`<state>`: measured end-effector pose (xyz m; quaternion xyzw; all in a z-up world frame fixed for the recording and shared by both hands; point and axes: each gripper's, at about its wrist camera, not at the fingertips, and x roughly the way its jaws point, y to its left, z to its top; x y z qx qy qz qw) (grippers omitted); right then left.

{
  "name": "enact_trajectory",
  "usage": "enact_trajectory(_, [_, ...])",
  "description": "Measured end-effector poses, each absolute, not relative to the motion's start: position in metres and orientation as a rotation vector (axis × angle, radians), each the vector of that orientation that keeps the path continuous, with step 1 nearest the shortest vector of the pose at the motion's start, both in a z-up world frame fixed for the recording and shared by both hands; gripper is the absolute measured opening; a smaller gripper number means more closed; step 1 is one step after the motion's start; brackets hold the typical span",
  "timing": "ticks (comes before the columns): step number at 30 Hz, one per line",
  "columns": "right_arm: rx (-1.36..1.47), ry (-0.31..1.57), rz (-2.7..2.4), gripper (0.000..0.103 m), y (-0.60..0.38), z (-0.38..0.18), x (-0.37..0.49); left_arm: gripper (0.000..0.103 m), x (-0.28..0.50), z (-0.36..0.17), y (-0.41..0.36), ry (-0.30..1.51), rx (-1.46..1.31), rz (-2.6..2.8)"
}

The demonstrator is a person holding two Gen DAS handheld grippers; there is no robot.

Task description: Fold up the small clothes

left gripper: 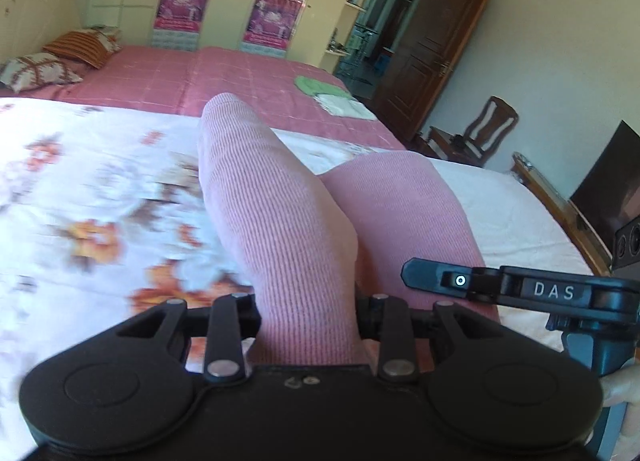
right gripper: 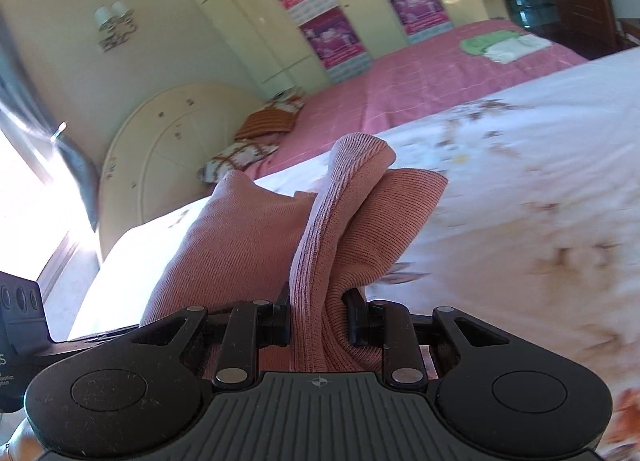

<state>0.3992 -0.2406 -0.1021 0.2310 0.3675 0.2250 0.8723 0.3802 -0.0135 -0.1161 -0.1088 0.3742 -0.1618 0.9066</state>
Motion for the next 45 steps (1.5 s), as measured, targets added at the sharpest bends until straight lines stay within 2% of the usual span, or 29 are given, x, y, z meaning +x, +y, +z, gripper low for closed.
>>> enact_trajectory(10, [0.463, 0.785, 0.529, 0.024, -0.041, -0.116, 0.42, 0.031, 0.374, -0.119, 0.169, 0.743, -0.211, -0.259])
enact_trajectory(18, [0.451, 0.844, 0.465, 0.024, 0.022, -0.162, 0.457, 0.032, 0.406, -0.156, 0.24, 0.77, -0.196, -0.236])
enact_trajectory(19, [0.446, 0.851, 0.446, 0.024, 0.022, -0.168, 0.461, 0.035, 0.409, -0.165, 0.246, 0.788, -0.208, -0.229])
enact_trajectory(21, [0.456, 0.879, 0.407, 0.025, 0.016, -0.183, 0.471, 0.048, 0.412, -0.183, 0.251, 0.805, -0.219, -0.221])
enact_trajectory(23, [0.438, 0.897, 0.383, 0.026, 0.015, -0.194, 0.476, 0.077, 0.408, -0.193, 0.252, 0.782, -0.21, -0.181])
enact_trajectory(24, [0.405, 0.892, 0.375, 0.027, 0.017, -0.196, 0.473, 0.08, 0.407, -0.194, 0.253, 0.777, -0.216, -0.166])
enact_trajectory(26, [0.354, 0.872, 0.321, 0.043, 0.018, -0.194, 0.469, 0.08, 0.409, -0.193, 0.261, 0.788, -0.26, -0.167])
enact_trajectory(27, [0.357, 0.863, 0.308, 0.044, 0.015, -0.191, 0.468, 0.08, 0.408, -0.19, 0.264, 0.79, -0.275, -0.162])
enact_trajectory(29, [0.367, 0.848, 0.295, 0.044, 0.009, -0.182, 0.466, 0.076, 0.401, -0.178, 0.271, 0.748, -0.272, -0.131])
enact_trajectory(34, [0.271, 0.743, 0.301, 0.044, 0.018, -0.147, 0.467, 0.077, 0.396, -0.141, 0.271, 0.604, -0.238, -0.144])
enact_trajectory(40, [0.194, 0.794, 0.35, 0.044, 0.058, -0.16, 0.494, 0.076, 0.446, -0.162, 0.255, 0.704, -0.259, -0.146])
enact_trajectory(45, [0.147, 0.849, 0.294, 0.043, 0.058, -0.19, 0.51, 0.076, 0.453, -0.18, 0.255, 0.739, -0.208, -0.131])
